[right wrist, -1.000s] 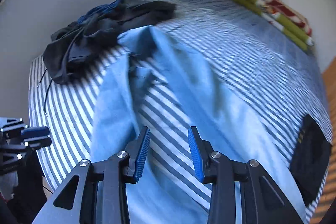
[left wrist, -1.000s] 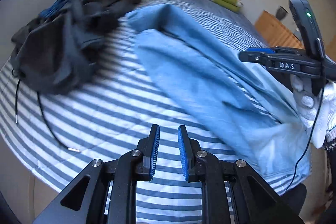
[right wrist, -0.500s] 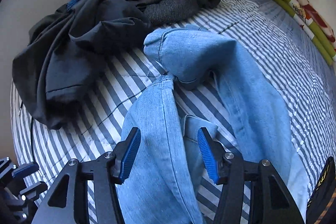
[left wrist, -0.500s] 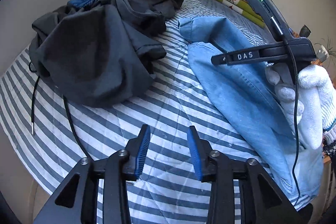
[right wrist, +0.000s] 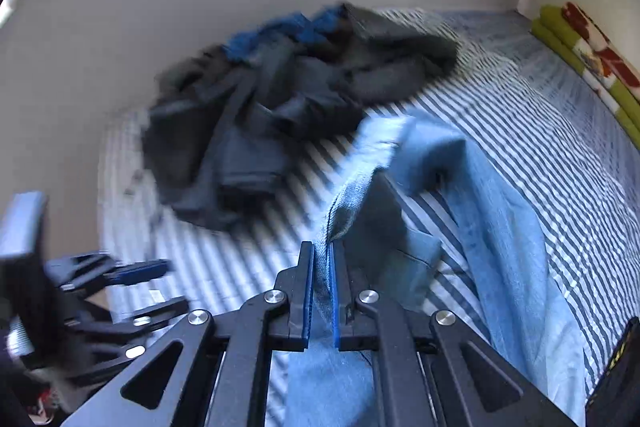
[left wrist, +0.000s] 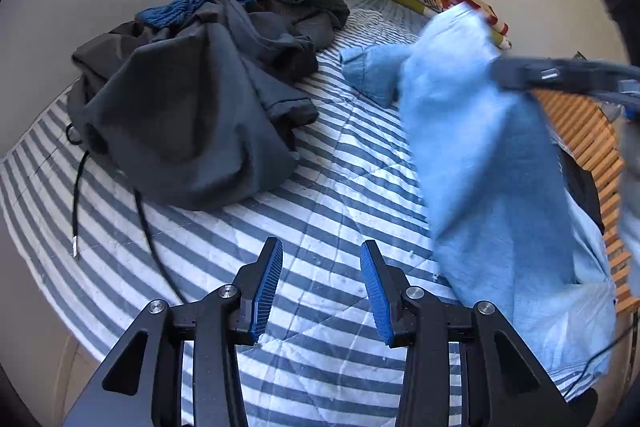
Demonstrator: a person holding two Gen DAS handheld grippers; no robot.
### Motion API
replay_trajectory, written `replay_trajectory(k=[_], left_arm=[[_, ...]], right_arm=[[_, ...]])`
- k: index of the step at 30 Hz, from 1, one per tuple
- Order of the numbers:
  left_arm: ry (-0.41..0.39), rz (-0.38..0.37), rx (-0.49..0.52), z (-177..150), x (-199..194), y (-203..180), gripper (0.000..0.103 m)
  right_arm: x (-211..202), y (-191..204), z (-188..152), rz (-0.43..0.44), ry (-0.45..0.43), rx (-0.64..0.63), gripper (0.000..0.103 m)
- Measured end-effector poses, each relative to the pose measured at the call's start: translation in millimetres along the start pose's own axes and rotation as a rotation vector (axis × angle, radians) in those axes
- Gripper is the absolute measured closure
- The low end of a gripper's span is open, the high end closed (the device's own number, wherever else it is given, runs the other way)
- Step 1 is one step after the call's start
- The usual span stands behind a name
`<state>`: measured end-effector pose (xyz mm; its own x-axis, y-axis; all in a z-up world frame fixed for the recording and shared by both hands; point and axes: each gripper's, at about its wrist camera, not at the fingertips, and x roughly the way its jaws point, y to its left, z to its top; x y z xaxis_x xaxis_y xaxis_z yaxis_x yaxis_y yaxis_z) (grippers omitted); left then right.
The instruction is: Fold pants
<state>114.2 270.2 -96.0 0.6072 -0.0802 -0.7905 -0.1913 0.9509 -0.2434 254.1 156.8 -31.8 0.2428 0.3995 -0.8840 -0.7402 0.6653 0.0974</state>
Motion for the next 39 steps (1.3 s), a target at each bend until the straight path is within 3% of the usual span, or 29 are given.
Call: replay_trajectory(k=[5,8,10,14,17,18,21,26,28,31,32,33,34,36,39], left_arm=[[-0.035,0.023,-0.030,-4,-27,21,0.059],[-0.054,0.047,-0.044,-6,-37,32,0.055],[-0.048,0.049,-0.043,-6,-37,35,0.055],[-0.026,0.040,-0.013,-7,-25,30,0.054],[-0.008,0.028,-0.011,-6,-13,27,0.054],[0.000,0.026,-0.010,-6,-9,27,0.054],[0.030,0.022,-0.009,-5,5,26,0.054],[0.072,-0.029,-0.058,1,26,30,0.048],[0.081,-0.026,-0.072,7,38,31,0.048],[0.101,-0.050,-0.070,16,61,26,0.050],[0.105,-0.060,-0.067,18,67,24,0.057],[0.109,-0.067,-0.055,18,74,20,0.081],[0.111,-0.056,-0.038,18,79,16,0.085],[0.084,-0.054,-0.002,17,79,7,0.093],[0.043,-0.074,-0.015,15,60,4,0.095]], right_arm=[[-71,7,6,0.288,-0.146,-0.039,0.097],[-93,4,11,0.356,-0.227,-0.067,0.100],[-79,-7,20,0.256,-0.196,-0.038,0.100],[-8,-29,24,-0.008,-0.012,0.038,0.098],[36,-30,18,0.008,0.072,0.058,0.091],[45,-24,16,0.013,0.076,0.047,0.083],[73,-3,14,0.041,0.114,-0.006,0.045],[118,19,7,-0.071,0.179,-0.070,0.044],[133,9,10,-0.103,0.190,-0.031,0.044],[144,-16,10,-0.069,0.215,0.081,0.044],[146,-22,8,-0.060,0.215,0.113,0.044],[148,-27,5,-0.046,0.220,0.138,0.046],[148,-29,4,-0.040,0.222,0.146,0.068],[150,-26,-1,-0.071,0.264,0.138,0.100],[135,-8,-5,-0.136,0.227,0.038,0.100]])
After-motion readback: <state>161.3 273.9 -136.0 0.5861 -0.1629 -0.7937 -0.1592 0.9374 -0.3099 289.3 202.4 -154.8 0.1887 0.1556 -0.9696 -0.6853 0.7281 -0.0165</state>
